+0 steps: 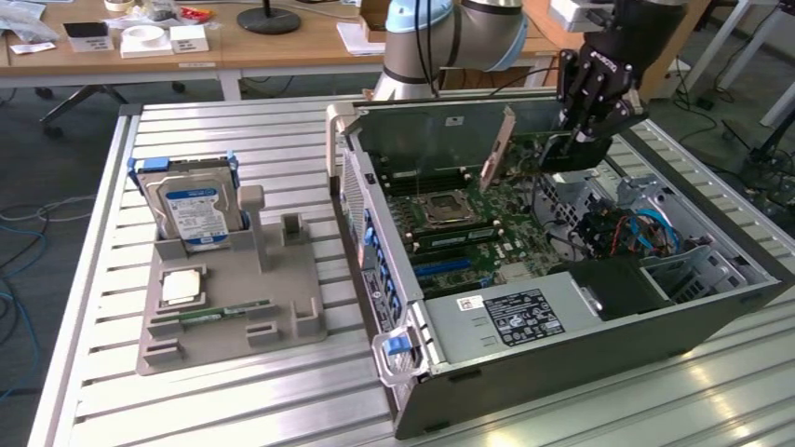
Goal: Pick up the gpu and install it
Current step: 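Insert the gpu into the slot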
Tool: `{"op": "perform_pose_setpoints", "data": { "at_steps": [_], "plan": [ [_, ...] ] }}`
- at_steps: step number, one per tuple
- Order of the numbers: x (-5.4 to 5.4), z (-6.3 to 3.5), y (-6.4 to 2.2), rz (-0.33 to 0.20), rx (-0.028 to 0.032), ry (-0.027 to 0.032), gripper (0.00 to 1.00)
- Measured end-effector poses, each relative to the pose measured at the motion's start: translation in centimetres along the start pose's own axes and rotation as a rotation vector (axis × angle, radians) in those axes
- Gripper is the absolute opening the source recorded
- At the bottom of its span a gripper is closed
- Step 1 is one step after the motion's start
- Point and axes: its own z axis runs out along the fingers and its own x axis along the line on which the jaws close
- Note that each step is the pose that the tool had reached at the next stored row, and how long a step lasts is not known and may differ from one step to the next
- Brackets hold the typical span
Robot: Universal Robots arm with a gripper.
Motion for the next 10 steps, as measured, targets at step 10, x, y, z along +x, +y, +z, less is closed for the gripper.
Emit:
{"op": "perform_pose_setpoints", "data": {
  "at_steps": [10],
  "plan": [
    [0.08, 1.14, 1.08, -0.002, 0.0248, -0.001, 0.27]
  ]
}}
